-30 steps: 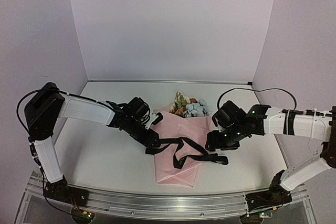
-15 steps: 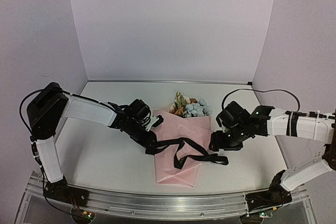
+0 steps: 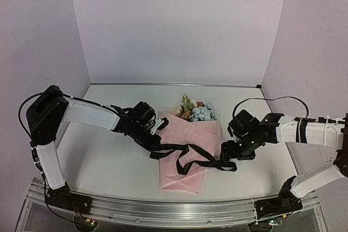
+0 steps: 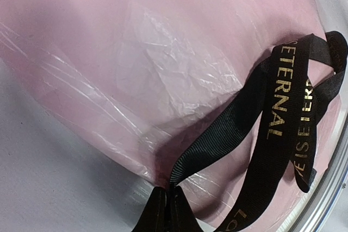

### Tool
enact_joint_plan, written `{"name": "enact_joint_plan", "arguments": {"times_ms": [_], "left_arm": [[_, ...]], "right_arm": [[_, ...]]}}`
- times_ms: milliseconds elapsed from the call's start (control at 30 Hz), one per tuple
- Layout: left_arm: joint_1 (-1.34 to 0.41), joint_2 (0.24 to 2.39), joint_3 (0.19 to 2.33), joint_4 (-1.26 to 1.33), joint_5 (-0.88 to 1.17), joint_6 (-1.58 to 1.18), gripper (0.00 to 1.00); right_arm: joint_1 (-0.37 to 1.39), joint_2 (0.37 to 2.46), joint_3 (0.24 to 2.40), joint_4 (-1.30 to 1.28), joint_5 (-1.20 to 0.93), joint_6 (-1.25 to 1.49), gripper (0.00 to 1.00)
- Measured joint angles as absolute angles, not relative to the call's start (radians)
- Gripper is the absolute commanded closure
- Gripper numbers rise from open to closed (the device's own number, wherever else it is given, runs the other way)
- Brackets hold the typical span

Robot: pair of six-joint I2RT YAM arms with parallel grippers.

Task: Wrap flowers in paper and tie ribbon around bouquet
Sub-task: Cross the ribbon over the folded bouquet.

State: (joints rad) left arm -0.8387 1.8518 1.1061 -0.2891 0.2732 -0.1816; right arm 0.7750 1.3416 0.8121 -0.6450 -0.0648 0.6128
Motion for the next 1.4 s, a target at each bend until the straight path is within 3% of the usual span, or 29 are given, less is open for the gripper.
{"name": "enact_joint_plan", "arguments": {"times_ms": [433,733,1033,1167,1400], "left_arm": [[-0.839,1.829,1.106,-0.290,0.266,-0.182,0.87],[-0.839,1.806,1.106,-0.289,0.257,-0.183,0.95],[-0.839,1.788,1.106,-0.289,0.224,-0.185,0.94],[-0.839,1.772,1.105,-0.288,0.212,-0.188,0.98],[-0.838,1.733,1.088,-0.280,0.173,-0.200,1.00]], "right_arm": [[0.766,1.402,0.765,-0.648,-0.045,0.659,0.26],[0.765,1.416,0.761,-0.645,-0.042,0.680,0.31],[0.757,1.419,0.744,-0.647,-0.006,0.693,0.32],[0.755,1.436,0.744,-0.646,-0.004,0.701,0.41],[0.754,1.468,0.744,-0.644,-0.005,0.722,0.79]]}}
